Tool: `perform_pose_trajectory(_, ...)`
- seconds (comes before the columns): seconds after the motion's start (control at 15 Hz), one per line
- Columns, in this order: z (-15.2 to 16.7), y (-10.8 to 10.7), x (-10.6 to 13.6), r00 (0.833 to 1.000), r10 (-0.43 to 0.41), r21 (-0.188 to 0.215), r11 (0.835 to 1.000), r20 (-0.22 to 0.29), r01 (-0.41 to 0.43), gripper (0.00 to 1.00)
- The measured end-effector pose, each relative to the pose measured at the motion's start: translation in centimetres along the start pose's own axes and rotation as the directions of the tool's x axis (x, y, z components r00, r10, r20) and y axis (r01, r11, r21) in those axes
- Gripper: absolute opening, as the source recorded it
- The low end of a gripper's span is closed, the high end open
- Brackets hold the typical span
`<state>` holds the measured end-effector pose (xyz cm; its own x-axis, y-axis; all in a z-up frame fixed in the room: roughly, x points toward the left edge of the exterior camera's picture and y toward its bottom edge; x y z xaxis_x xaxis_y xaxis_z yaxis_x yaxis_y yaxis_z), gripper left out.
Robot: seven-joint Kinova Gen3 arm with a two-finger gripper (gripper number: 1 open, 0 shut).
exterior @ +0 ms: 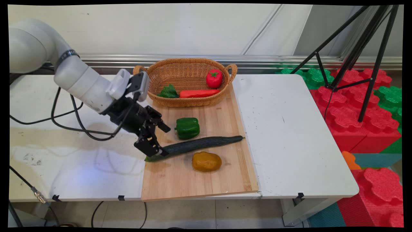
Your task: Pick up the cucumber from the cutting board
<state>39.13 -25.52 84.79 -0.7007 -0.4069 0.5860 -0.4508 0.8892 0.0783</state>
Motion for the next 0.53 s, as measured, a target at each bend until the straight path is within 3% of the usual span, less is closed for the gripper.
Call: perform_pose_trajectory(0.53,3.5,-0.4,-1.1,0.996,-0.073,0.037,0.997,0.044,0.071,1.00)
